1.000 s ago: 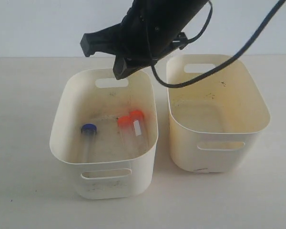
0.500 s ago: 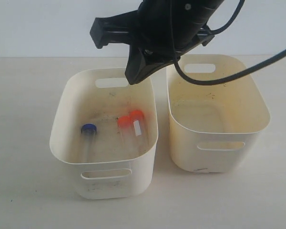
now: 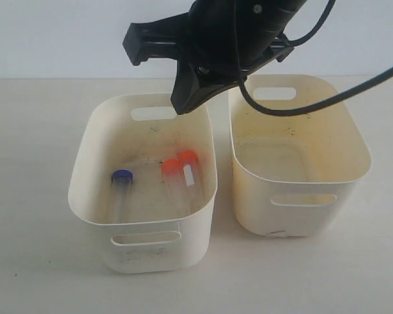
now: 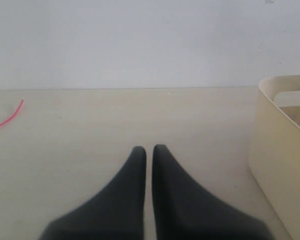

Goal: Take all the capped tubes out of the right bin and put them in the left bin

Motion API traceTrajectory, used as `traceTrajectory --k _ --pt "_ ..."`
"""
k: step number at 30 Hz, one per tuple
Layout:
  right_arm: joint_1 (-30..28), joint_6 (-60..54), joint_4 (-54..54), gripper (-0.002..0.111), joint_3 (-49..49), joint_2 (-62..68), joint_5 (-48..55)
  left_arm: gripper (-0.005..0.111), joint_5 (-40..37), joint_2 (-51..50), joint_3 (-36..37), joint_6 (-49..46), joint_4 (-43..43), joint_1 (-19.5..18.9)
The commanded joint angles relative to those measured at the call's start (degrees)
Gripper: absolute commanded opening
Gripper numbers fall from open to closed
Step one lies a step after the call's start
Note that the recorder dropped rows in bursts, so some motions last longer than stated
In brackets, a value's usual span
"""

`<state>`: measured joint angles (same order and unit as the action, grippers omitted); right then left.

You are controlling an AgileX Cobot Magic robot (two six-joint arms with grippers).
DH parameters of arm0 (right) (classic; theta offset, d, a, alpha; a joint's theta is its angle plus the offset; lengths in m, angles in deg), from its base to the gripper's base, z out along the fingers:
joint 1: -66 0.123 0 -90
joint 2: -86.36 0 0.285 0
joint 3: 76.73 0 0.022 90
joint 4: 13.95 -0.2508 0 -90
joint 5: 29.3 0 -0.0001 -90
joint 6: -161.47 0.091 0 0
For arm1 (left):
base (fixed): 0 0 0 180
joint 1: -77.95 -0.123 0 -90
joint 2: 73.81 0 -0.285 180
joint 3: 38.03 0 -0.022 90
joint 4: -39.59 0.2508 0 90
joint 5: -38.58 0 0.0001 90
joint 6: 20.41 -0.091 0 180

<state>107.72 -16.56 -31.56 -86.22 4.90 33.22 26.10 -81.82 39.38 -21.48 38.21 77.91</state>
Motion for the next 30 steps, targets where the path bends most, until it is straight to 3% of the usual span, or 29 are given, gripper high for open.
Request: traceTrajectory --k 1,8,14,24,30 --pt "-0.04 -0.06 0.67 0.001 0.05 -1.15 0.9 0.004 0.49 0.22 -0.19 0.11 -0.11 0.0" --pt "0.1 -0.18 3.06 0.001 1.12 -8.51 0.33 0.004 0.49 0.22 -0.19 0.11 -0.11 0.0" --pt "0.1 -0.18 6.52 0.001 10.01 -19.71 -5.71 0.004 0.49 0.22 -0.19 0.11 -0.11 0.0" --pt "-0.16 0.08 7.03 0.001 35.05 -39.74 -19.36 0.004 0.49 0.22 -0.19 0.11 -0.11 0.0" --pt "-7.12 0.96 4.36 0.001 53.72 -50.36 -32.69 0.004 0.49 0.22 -0.19 0.11 -0.11 0.0"
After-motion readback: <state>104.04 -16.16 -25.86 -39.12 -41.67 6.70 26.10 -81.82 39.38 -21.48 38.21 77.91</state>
